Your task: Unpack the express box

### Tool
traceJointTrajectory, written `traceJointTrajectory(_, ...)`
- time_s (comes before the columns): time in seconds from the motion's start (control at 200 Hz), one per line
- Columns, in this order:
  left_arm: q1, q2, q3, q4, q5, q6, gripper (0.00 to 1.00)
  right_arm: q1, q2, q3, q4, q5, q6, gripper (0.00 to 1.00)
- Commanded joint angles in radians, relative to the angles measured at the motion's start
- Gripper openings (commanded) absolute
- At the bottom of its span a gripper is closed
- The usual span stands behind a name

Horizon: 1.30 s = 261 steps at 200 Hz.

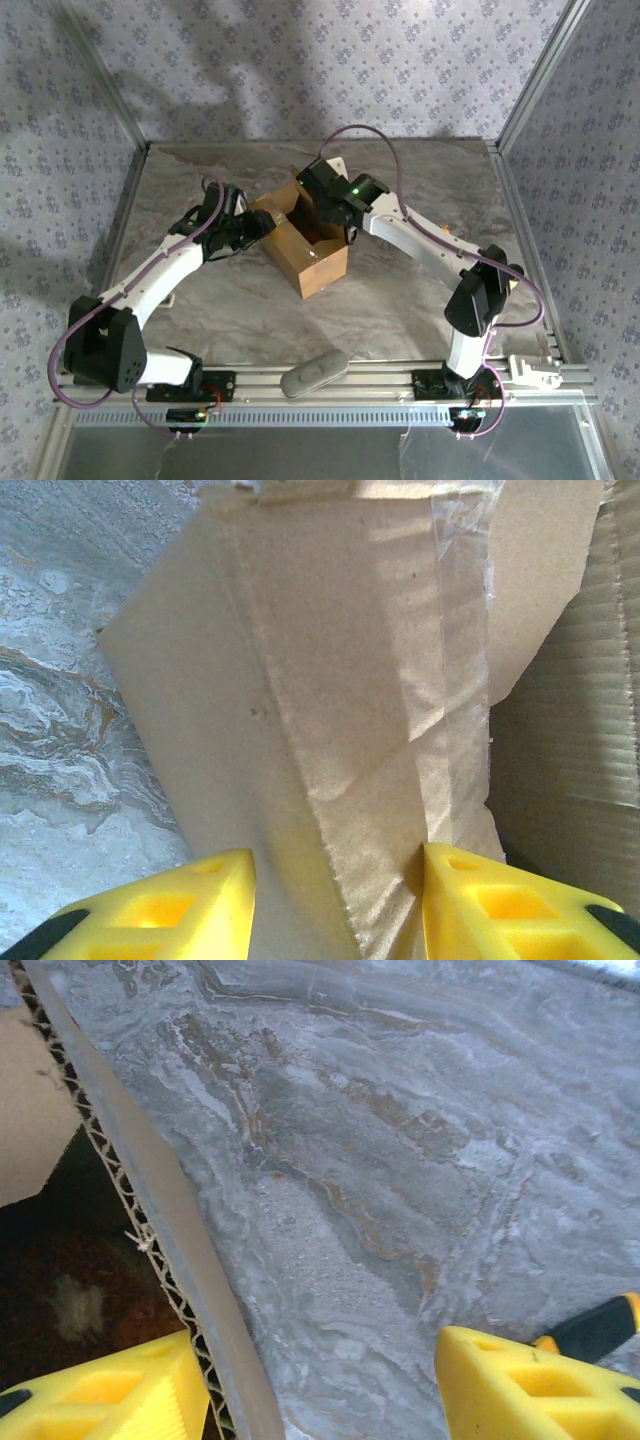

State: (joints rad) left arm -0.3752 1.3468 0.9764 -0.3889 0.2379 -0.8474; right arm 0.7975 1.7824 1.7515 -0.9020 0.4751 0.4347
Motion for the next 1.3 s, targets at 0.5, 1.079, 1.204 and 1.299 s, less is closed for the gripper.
traceJointTrajectory(0.5,0.007,0.125,0.168,-0.322,-0.112,0.112,0.44,-0.183,-0.211,-0.345,0.209,-0.469,0.106,0.45)
traceJointTrajectory(1.079,0.007,0.191,0.237,-0.301,-0.092,0.157,0.45,-0.254,-0.293,-0.472,0.366,-0.795,0.136,0.11)
traceJointTrajectory(1.204,-0.005,0.2,0.313,-0.356,-0.062,0.176,0.51,-0.251,-0.302,-0.515,0.379,-0.755,0.174,0.1)
traceJointTrajectory(1.299,-0.038,0.225,0.411,-0.451,-0.077,0.195,0.54,-0.229,-0.319,-0.545,0.381,-0.675,0.223,0.1)
